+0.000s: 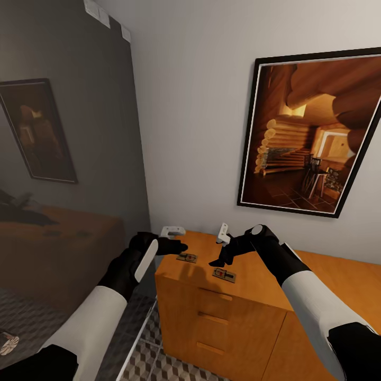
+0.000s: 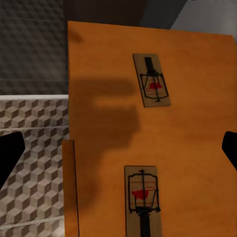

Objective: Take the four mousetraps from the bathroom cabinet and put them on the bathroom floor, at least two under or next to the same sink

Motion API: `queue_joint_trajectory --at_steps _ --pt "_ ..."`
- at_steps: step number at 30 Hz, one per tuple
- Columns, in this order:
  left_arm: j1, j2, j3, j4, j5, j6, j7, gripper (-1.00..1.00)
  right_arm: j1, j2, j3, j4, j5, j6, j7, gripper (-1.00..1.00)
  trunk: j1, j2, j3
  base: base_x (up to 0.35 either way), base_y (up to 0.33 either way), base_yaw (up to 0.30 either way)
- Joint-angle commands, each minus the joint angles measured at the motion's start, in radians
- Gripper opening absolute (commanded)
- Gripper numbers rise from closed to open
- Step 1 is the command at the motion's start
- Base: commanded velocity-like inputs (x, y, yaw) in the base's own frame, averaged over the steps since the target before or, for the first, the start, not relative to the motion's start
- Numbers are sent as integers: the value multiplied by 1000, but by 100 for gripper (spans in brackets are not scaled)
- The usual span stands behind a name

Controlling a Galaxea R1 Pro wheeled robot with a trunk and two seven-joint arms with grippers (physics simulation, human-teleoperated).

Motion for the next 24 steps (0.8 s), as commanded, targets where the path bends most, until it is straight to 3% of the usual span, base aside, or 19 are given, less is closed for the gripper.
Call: queue_joint_trajectory --at_steps 1,13,24 --pt "0 1 0 0 0 0 1 100 0 0 0 0 -1 0 0 100 0 0 0 0 0 0" --pt "0 3 26 0 -4 0 7 100 0 1 -1 0 -2 -2 0 100 0 0 0 0 0 0" --pt "0 1 29 0 -5 1 9 100 0 1 -1 0 -3 -1 0 100 0 0 0 0 0 0"
